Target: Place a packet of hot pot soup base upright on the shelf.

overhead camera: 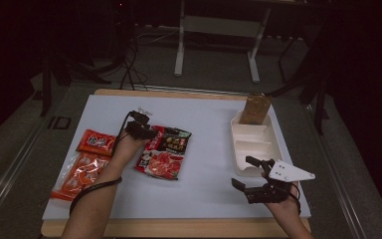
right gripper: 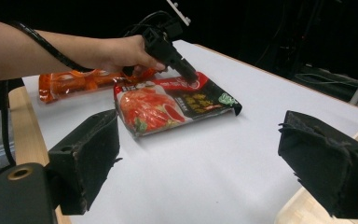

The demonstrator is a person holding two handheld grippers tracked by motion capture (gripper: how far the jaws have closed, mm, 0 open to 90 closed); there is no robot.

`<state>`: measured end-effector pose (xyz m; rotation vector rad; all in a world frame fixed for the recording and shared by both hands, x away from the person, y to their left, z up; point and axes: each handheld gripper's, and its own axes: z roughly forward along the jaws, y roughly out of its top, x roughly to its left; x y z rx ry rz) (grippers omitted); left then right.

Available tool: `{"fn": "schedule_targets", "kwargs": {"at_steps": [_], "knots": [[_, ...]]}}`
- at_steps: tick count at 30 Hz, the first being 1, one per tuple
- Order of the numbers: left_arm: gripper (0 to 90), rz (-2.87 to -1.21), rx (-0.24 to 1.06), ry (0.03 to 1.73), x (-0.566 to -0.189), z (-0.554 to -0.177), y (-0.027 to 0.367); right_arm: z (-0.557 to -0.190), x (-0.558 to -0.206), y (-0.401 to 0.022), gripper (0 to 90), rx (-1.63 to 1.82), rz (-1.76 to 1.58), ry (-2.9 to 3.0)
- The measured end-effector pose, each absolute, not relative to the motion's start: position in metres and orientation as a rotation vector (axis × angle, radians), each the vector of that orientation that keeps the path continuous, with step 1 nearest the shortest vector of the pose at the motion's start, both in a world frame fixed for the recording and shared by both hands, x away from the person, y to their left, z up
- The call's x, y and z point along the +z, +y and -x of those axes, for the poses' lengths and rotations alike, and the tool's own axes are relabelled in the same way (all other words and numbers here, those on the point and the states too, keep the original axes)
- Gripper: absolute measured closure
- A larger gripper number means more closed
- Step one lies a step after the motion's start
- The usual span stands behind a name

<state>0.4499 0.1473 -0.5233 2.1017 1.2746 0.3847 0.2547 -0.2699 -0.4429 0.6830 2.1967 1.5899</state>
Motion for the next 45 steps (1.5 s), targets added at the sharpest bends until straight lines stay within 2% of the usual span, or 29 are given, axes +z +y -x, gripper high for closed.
{"fn": "schedule_targets", "kwargs": {"at_steps": [3,12,17,20,21,30,38,45], "knots": [[54.2,-2.069,0.35,1.306,-0.527,-0.45,0.146,-0.255,-0.443,-0.27,12.7,1.595,-0.684,2.205],[58.2,-2.115,0.309,1.375,-0.525,-0.457,0.138,-0.256,-0.444,-0.268,13.1,1.585,-0.687,2.213],[68.2,-2.176,0.336,1.382,-0.523,-0.455,0.127,-0.257,-0.444,-0.268,13.1,1.588,-0.692,2.211],[82.4,-2.235,0.382,1.36,-0.521,-0.453,0.12,-0.257,-0.444,-0.267,13.2,1.593,-0.69,2.213],[84.1,-2.274,0.445,1.347,-0.521,-0.451,0.114,-0.257,-0.444,-0.266,13.2,1.593,-0.69,2.213],[86.3,-2.23,0.434,1.363,-0.515,-0.448,0.115,-0.256,-0.443,-0.268,13.1,1.597,-0.704,2.207],[88.0,-2.174,0.412,1.313,-0.493,-0.44,0.12,-0.257,-0.442,-0.271,11.5,1.614,-0.703,2.208],[88.7,-2.168,0.449,1.255,-0.475,-0.428,0.116,-0.257,-0.441,-0.273,10.8,1.632,-0.712,2.192]]}}
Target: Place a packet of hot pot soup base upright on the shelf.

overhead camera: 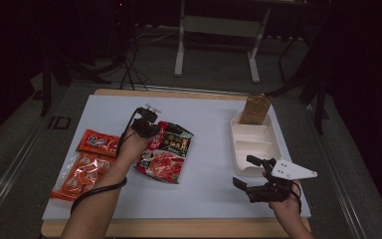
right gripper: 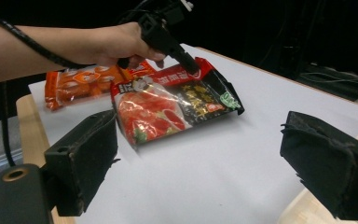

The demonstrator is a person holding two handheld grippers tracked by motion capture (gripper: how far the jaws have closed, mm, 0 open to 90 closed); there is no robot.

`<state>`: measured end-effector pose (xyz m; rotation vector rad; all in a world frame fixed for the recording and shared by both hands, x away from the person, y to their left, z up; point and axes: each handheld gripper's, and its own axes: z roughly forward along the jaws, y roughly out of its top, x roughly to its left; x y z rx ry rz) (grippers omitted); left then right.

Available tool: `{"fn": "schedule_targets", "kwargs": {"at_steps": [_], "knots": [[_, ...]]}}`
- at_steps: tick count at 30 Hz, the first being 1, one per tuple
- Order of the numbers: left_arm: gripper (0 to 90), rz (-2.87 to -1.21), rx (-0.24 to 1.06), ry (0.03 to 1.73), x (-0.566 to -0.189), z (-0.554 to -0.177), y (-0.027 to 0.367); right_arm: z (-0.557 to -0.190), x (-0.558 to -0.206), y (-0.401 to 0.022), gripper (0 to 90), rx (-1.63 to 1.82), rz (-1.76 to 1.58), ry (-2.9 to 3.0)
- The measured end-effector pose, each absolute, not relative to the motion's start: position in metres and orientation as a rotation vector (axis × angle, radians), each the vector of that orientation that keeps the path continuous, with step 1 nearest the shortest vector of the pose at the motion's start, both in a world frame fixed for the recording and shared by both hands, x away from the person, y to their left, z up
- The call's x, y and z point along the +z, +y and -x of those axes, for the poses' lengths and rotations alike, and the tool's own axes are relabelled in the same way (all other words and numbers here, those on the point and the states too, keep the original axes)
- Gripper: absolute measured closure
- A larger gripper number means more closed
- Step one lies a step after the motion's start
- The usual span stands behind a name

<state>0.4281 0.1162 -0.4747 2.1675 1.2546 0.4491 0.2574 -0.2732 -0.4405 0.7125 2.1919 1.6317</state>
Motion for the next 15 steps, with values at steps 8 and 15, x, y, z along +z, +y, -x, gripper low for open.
{"fn": "schedule_targets", "kwargs": {"at_steps": [8,15], "knots": [[89.1,-2.147,0.489,1.174,-0.455,-0.411,0.109,-0.26,-0.439,-0.277,11.6,1.639,-0.736,2.141],[89.2,-2.136,0.518,1.095,-0.439,-0.394,0.105,-0.262,-0.44,-0.278,13.6,1.618,-0.745,2.157]]}}
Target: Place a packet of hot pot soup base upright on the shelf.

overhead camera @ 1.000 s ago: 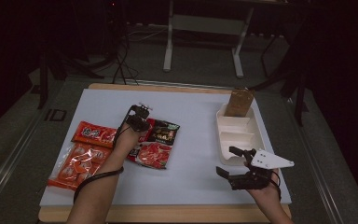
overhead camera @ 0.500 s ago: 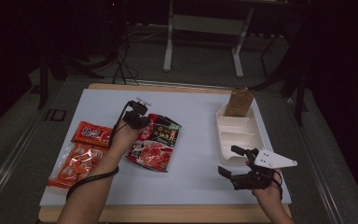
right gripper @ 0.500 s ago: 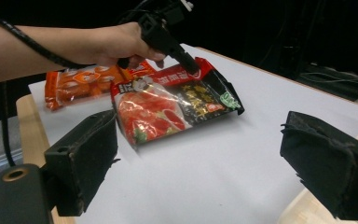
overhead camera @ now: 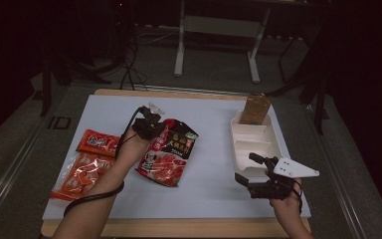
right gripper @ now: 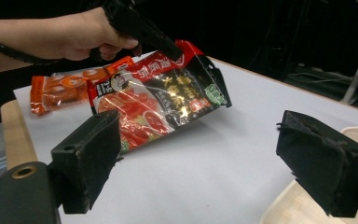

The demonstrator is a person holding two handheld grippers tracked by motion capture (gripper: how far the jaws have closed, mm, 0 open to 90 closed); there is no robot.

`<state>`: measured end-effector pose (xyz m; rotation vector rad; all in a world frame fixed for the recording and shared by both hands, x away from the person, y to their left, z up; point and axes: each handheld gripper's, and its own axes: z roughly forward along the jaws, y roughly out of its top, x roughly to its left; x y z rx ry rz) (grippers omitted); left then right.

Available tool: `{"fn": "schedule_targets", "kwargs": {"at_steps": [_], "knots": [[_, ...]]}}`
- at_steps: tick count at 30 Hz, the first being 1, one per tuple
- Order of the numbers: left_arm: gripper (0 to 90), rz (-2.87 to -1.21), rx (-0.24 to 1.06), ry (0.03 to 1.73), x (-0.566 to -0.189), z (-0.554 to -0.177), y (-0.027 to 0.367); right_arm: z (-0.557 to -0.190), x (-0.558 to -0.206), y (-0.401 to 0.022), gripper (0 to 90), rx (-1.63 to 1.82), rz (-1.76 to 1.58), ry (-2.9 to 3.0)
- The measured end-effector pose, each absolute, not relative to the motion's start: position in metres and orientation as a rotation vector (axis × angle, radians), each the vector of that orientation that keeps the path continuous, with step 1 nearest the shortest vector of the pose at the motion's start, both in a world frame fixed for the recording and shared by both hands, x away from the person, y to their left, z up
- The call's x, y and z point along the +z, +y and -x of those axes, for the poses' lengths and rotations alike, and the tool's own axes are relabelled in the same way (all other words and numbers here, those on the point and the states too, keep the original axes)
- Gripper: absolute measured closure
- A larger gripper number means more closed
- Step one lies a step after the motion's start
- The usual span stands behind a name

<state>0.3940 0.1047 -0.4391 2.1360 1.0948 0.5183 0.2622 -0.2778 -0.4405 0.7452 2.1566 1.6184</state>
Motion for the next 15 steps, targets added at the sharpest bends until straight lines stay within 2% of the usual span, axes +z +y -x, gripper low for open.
{"fn": "schedule_targets", "kwargs": {"at_steps": [11,15], "knots": [[89.1,-2.075,0.521,1.014,-0.421,-0.362,0.103,-0.263,-0.441,-0.276,13.8,1.633,-0.725,2.177],[89.0,-2.056,0.566,0.967,-0.415,-0.347,0.1,-0.263,-0.441,-0.275,14.0,1.649,-0.704,2.187]]}}
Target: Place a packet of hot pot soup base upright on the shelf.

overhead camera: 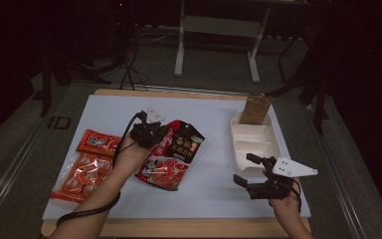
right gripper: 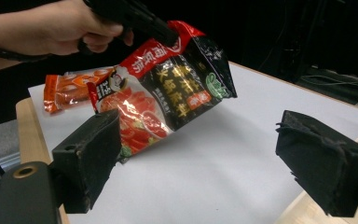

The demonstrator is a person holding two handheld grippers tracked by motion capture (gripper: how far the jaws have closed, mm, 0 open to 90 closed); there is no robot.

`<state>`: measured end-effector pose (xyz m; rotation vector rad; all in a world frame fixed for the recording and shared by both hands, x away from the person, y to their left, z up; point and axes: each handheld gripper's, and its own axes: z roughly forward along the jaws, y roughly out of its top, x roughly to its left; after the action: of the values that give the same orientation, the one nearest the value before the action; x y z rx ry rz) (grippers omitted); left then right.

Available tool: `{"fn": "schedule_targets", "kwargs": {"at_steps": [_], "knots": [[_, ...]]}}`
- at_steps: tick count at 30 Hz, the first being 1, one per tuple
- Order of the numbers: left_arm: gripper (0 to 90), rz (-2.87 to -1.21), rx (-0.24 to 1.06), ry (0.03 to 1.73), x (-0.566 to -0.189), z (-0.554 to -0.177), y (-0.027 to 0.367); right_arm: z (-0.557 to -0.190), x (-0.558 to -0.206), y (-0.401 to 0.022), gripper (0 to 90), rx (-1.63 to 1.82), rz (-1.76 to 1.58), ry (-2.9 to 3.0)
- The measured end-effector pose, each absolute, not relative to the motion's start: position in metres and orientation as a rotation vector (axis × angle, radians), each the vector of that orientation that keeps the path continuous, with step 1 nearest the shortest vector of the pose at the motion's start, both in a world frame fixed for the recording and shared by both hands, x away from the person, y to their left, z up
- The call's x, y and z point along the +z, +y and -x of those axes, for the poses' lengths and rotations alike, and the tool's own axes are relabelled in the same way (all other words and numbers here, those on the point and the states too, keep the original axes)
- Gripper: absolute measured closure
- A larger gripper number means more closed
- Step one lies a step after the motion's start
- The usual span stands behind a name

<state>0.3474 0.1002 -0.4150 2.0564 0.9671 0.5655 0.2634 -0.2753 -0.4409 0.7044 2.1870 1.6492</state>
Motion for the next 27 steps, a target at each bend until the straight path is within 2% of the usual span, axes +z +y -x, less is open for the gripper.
{"fn": "schedule_targets", "kwargs": {"at_steps": [12,21,27], "knots": [[89.1,-1.945,0.624,0.846,-0.393,-0.313,0.096,-0.263,-0.436,-0.272,13.6,1.674,-0.679,2.185],[89.0,-1.81,0.536,0.782,-0.378,-0.3,0.098,-0.267,-0.421,-0.263,10.4,1.702,-0.793,2.232],[89.0,-1.778,0.505,0.73,-0.37,-0.291,0.087,-0.272,-0.41,-0.252,12.9,1.706,-0.813,2.19]]}}
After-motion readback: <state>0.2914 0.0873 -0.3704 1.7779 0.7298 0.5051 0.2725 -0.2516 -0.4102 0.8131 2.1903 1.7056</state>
